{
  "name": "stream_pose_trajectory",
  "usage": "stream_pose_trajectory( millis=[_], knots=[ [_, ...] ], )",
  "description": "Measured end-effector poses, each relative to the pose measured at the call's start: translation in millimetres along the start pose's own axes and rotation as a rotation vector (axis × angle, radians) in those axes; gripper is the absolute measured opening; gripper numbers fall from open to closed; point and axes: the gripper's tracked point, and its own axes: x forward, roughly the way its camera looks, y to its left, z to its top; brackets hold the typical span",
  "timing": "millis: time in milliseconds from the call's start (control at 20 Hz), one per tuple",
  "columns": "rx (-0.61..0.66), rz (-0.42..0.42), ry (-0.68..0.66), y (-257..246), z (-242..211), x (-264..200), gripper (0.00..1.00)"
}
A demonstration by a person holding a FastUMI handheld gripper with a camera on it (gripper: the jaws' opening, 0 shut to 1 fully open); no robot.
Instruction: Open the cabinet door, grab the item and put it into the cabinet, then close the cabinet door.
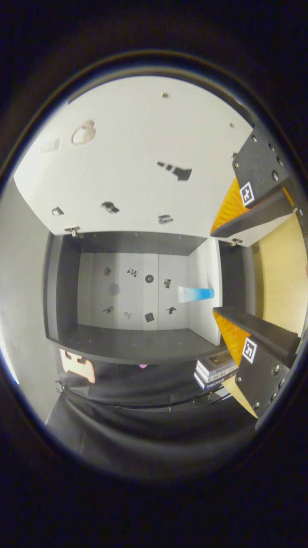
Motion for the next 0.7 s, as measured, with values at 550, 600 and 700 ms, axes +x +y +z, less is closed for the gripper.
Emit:
stream_pose_trajectory(
  millis=[550, 600, 700],
  knots=[
    [0.048, -0.150, 0.021, -120, -8, -105, 0.96],
    [0.047, -0.152, 0.021, -132, -7, -109, 0.96],
    [0.041, -0.154, 0.032, -158, -10, -114, 0.96]
  ],
)
